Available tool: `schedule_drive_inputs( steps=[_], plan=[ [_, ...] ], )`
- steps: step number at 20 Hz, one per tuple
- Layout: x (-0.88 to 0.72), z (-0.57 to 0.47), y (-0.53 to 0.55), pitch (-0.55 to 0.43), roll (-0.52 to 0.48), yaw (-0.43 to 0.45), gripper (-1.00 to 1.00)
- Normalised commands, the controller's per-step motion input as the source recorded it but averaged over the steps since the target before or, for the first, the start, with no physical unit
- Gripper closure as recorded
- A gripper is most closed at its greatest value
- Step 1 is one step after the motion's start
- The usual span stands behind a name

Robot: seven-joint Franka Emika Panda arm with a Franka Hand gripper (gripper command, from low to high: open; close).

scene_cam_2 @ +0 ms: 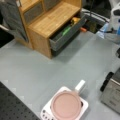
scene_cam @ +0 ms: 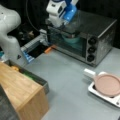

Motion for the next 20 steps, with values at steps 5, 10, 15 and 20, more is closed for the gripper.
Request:
schedule_drive_inputs(
  steps=[5,10,15,20],
  plan=[
    [-0.23,-0.47,0.06,-0.270,0.256,-0.180,-1.00],
    [-0.22,-0.44,0.12,-0.262,0.199,-0.117,-1.00],
    [-0.24,-0.36,0.03,-0.202,0.170,-0.075,-1.00],
    [-0.27,-0.33,-0.16,-0.176,0.206,-0.030,-1.00]
  ],
)
